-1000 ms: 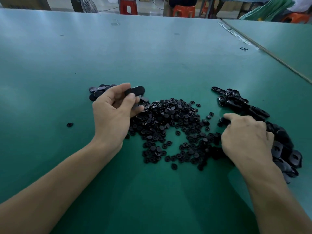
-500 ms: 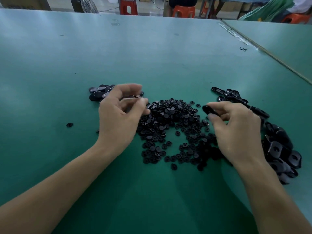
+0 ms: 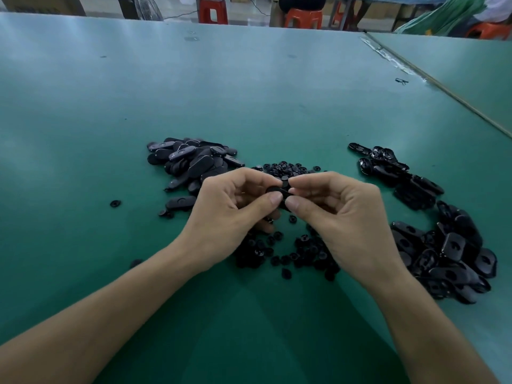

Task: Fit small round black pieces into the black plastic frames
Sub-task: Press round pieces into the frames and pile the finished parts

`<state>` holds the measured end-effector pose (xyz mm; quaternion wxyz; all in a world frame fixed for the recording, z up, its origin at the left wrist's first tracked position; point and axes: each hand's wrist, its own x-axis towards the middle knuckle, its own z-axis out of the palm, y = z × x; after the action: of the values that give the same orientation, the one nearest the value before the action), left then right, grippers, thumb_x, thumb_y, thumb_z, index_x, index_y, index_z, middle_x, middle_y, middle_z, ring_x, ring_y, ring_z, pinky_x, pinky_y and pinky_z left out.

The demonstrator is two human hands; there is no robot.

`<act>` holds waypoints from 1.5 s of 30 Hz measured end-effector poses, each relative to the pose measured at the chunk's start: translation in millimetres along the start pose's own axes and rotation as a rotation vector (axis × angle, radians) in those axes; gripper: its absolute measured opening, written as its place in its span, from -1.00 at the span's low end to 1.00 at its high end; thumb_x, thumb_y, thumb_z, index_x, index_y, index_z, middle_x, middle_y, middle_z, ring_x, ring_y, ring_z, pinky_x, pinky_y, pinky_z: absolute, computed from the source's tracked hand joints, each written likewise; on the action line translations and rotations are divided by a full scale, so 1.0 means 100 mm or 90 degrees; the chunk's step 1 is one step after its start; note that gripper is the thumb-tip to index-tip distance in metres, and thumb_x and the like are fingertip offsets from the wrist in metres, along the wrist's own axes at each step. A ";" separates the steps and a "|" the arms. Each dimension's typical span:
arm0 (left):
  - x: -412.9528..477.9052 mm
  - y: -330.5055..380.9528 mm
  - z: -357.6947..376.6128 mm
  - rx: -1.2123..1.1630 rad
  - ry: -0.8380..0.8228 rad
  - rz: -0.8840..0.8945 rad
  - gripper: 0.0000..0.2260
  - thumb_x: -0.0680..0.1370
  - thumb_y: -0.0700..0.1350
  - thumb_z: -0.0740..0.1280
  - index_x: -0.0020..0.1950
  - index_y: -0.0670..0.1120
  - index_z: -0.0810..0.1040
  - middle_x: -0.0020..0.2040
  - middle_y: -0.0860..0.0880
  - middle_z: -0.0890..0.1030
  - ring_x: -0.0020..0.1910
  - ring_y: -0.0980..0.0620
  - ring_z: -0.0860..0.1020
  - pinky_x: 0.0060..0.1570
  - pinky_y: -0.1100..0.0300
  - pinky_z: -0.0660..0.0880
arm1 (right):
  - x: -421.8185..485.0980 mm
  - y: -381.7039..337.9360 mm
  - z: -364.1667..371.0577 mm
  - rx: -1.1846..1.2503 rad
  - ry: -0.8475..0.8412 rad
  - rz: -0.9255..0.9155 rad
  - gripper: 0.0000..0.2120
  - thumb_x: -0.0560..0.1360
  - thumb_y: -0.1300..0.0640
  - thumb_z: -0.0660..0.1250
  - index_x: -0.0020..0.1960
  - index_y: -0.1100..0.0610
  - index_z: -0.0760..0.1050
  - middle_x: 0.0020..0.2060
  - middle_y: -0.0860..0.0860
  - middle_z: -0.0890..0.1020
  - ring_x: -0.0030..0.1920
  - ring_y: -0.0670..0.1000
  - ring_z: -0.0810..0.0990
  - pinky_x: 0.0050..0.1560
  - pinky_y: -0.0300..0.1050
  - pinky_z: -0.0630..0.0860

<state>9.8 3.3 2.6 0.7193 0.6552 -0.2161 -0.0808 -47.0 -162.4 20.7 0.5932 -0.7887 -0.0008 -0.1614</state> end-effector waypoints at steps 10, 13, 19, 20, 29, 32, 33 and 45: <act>0.04 -0.01 -0.02 -0.031 0.034 -0.025 -0.94 0.53 -0.30 0.42 -0.04 -0.17 0.64 -0.25 -0.08 0.71 -0.26 0.00 0.70 -0.27 0.26 0.60 | 0.00 0.06 0.03 -0.067 0.021 0.040 -0.88 0.50 0.18 0.49 -0.09 -0.04 0.67 -0.27 -0.13 0.72 -0.24 -0.12 0.69 -0.14 -0.25 0.60; 0.05 -0.02 -0.04 -0.066 0.057 -0.038 -0.92 0.54 -0.32 0.41 -0.03 -0.18 0.62 -0.28 -0.08 0.70 -0.29 0.00 0.70 -0.29 0.28 0.59 | -0.02 0.08 0.02 -0.183 0.048 0.019 -0.88 0.47 0.16 0.51 -0.06 -0.05 0.68 -0.29 -0.16 0.70 -0.23 -0.20 0.65 -0.16 -0.38 0.53; 0.07 -0.02 -0.05 -0.089 0.075 -0.041 -0.88 0.58 -0.34 0.36 0.02 -0.17 0.64 -0.28 -0.02 0.67 -0.26 0.01 0.68 -0.27 0.27 0.60 | -0.03 0.09 -0.02 -0.464 -0.040 0.018 -0.87 0.46 -0.05 0.50 -0.04 -0.04 0.69 -0.17 -0.13 0.54 -0.05 -0.04 0.54 0.01 0.01 0.55; 0.07 -0.02 -0.04 -0.090 0.079 -0.042 -0.89 0.57 -0.34 0.37 0.00 -0.18 0.65 -0.28 -0.03 0.67 -0.26 0.01 0.68 -0.27 0.27 0.60 | -0.03 0.09 -0.01 -0.467 -0.039 0.024 -0.89 0.47 -0.03 0.49 -0.05 -0.03 0.69 -0.16 -0.12 0.54 -0.04 -0.03 0.54 0.03 0.02 0.55; 0.05 0.00 -0.03 -0.100 0.091 -0.056 -0.89 0.55 -0.38 0.38 0.00 -0.21 0.62 -0.25 -0.05 0.69 -0.23 -0.05 0.71 -0.27 0.26 0.61 | -0.02 0.06 0.09 -0.429 0.045 -0.041 -0.88 0.63 0.12 0.28 -0.08 0.01 0.51 -0.20 -0.15 0.55 -0.17 -0.17 0.49 -0.14 -0.38 0.34; 0.05 0.00 -0.04 -0.091 0.090 -0.058 -0.88 0.55 -0.39 0.38 0.00 -0.21 0.63 -0.24 -0.05 0.70 -0.21 -0.06 0.72 -0.26 0.25 0.61 | -0.04 0.04 0.10 -0.344 0.095 -0.064 -0.92 0.61 0.18 0.32 -0.01 0.02 0.56 -0.29 -0.19 0.57 -0.23 -0.19 0.54 -0.21 -0.45 0.38; 0.05 0.00 -0.04 -0.085 0.087 -0.058 -0.88 0.54 -0.39 0.39 0.00 -0.21 0.63 -0.23 -0.06 0.70 -0.21 -0.07 0.72 -0.25 0.25 0.61 | -0.04 0.03 0.09 -0.324 0.098 -0.064 -0.90 0.61 0.19 0.33 0.05 0.03 0.59 -0.28 -0.19 0.58 -0.24 -0.20 0.54 -0.21 -0.45 0.39; 0.03 0.00 -0.04 -0.049 0.057 -0.066 -0.86 0.52 -0.40 0.41 -0.04 -0.17 0.65 -0.16 -0.16 0.72 -0.18 -0.11 0.73 -0.24 0.23 0.62 | -0.05 0.01 0.10 -0.193 0.107 -0.093 -0.86 0.52 0.21 0.46 -0.05 -0.03 0.67 -0.24 -0.20 0.68 -0.19 -0.14 0.66 -0.17 -0.37 0.53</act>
<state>14.0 5.7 2.5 0.7476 0.6405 -0.1467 -0.0967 -49.0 -152.1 16.4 0.4519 -0.8508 0.0160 -0.2678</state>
